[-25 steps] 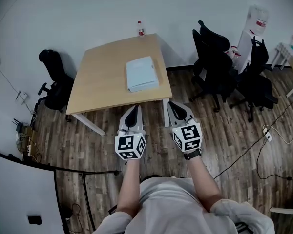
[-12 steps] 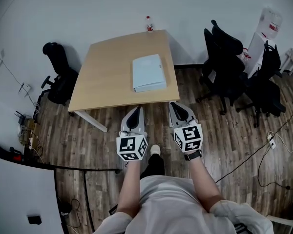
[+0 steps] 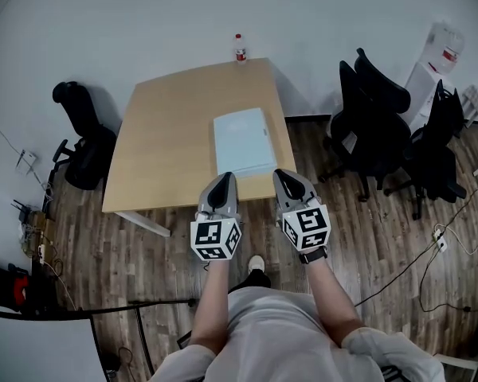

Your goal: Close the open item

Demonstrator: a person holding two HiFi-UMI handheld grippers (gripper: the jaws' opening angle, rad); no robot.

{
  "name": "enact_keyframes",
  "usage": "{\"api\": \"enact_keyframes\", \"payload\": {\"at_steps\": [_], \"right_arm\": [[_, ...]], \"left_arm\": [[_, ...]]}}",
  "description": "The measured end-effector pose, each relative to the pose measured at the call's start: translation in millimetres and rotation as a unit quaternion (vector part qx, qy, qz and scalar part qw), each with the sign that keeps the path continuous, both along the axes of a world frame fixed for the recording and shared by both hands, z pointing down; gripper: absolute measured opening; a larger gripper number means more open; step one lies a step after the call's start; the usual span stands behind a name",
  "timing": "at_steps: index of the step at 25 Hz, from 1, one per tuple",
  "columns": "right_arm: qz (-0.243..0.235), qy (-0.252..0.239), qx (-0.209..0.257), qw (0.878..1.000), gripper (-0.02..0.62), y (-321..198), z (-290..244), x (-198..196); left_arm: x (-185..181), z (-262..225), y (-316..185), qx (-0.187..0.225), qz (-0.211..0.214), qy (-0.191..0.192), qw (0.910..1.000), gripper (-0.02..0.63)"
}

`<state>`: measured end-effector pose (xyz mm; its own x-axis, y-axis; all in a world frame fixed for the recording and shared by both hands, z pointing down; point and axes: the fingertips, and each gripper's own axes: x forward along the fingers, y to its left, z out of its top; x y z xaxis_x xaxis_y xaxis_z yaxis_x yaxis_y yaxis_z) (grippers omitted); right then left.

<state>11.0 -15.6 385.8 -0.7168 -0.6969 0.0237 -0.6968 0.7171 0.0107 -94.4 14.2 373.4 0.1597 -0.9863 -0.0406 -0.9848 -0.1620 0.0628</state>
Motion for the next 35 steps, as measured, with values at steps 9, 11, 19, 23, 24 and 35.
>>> {"api": "enact_keyframes", "payload": {"at_steps": [9, 11, 19, 23, 24, 35], "right_arm": [[-0.008, -0.004, 0.004, 1.0, 0.014, -85, 0, -69], [0.002, -0.005, -0.007, 1.0, 0.014, -103, 8, -75], [0.037, 0.01, -0.058, 0.998, 0.014, -140, 55, -79], [0.05, 0.016, -0.083, 0.995, 0.014, -158, 74, -70], [0.051, 0.018, -0.089, 0.995, 0.015, -164, 79, -68], [0.015, 0.051, -0.135, 0.989, 0.014, -231, 128, -79]], "left_arm": [[-55, 4, -102, -0.006, 0.027, 0.012, 0.9995, 0.009], [-63, 10, -118, -0.011, 0.034, 0.012, 0.9993, 0.009], [-80, 55, -163, -0.063, 0.061, 0.021, 0.9959, 0.009], [-75, 67, -185, -0.08, 0.073, 0.013, 0.994, 0.009], [-73, 71, -191, -0.083, 0.076, 0.007, 0.9936, 0.009], [-70, 103, -272, -0.113, 0.079, -0.035, 0.9899, 0.009]]}}
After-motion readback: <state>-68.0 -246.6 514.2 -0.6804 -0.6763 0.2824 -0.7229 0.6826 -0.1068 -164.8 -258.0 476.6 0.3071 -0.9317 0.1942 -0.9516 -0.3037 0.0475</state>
